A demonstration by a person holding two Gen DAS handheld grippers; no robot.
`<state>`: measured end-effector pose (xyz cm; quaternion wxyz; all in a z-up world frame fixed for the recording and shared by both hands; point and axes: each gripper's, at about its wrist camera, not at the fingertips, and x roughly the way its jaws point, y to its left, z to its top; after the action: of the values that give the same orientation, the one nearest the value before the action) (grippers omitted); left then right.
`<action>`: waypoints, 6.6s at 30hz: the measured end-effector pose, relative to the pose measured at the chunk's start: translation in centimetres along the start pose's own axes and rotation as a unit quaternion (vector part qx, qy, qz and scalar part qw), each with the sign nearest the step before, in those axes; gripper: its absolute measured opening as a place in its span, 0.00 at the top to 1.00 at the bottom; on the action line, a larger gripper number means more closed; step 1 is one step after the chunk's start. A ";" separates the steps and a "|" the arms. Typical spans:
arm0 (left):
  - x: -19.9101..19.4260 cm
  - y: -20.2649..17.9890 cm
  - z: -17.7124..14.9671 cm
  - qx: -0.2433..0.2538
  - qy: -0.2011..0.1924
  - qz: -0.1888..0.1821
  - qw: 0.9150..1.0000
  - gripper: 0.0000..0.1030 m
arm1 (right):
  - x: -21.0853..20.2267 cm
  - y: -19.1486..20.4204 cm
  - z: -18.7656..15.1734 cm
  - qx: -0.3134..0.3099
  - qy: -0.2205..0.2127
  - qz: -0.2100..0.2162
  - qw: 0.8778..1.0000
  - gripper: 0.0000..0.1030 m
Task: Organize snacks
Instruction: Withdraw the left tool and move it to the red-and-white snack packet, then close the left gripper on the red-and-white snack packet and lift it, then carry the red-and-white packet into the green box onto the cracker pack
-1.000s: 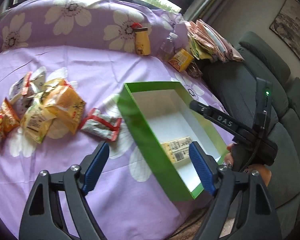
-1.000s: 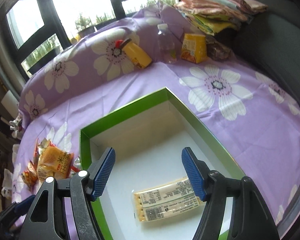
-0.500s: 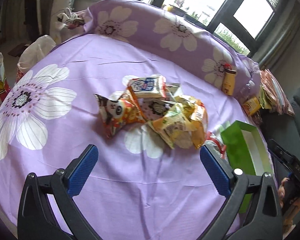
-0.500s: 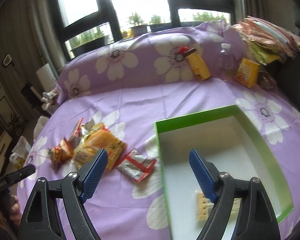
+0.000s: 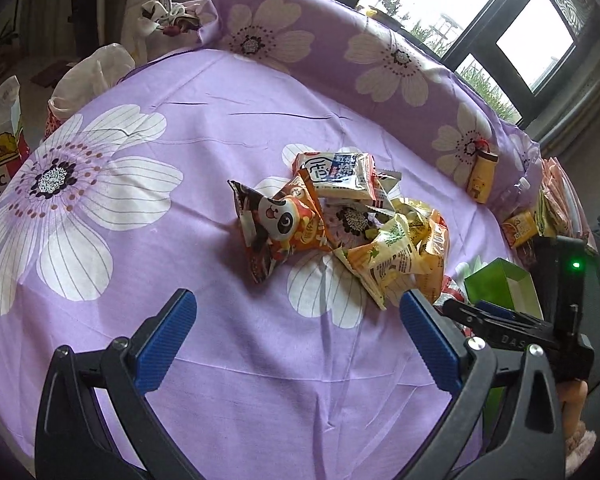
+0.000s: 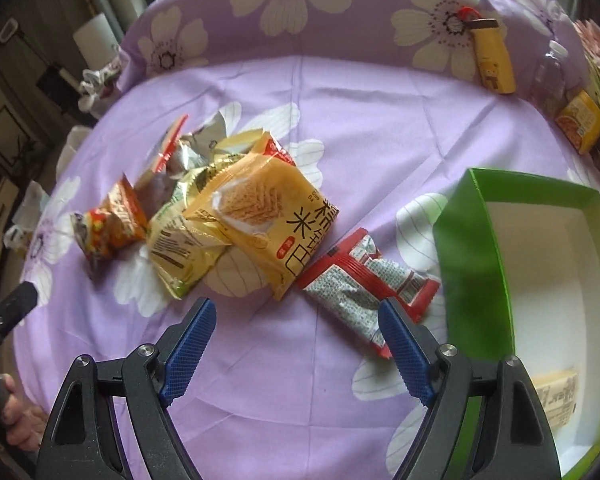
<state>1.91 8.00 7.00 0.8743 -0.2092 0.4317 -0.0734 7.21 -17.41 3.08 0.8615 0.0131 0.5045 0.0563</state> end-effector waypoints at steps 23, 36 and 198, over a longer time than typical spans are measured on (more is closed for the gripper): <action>1.0 -0.4 -0.4 0.011 0.022 0.003 1.000 0.01 | 3.1 -1.9 -2.0 -0.028 0.117 0.033 0.992 0.30; 2.2 -2.8 -2.1 0.044 0.054 -0.020 0.997 0.03 | -1.3 -2.4 -7.0 0.062 0.054 0.141 0.987 0.31; 8.2 -34.2 -11.4 0.273 0.108 -0.138 0.946 0.71 | -12.3 -21.9 -10.3 0.282 -0.163 0.060 0.944 0.43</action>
<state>-0.19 -28.80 9.56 0.8275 -0.0109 0.4537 -0.3306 -5.92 -40.87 6.96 0.8883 0.2945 0.3502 -0.0398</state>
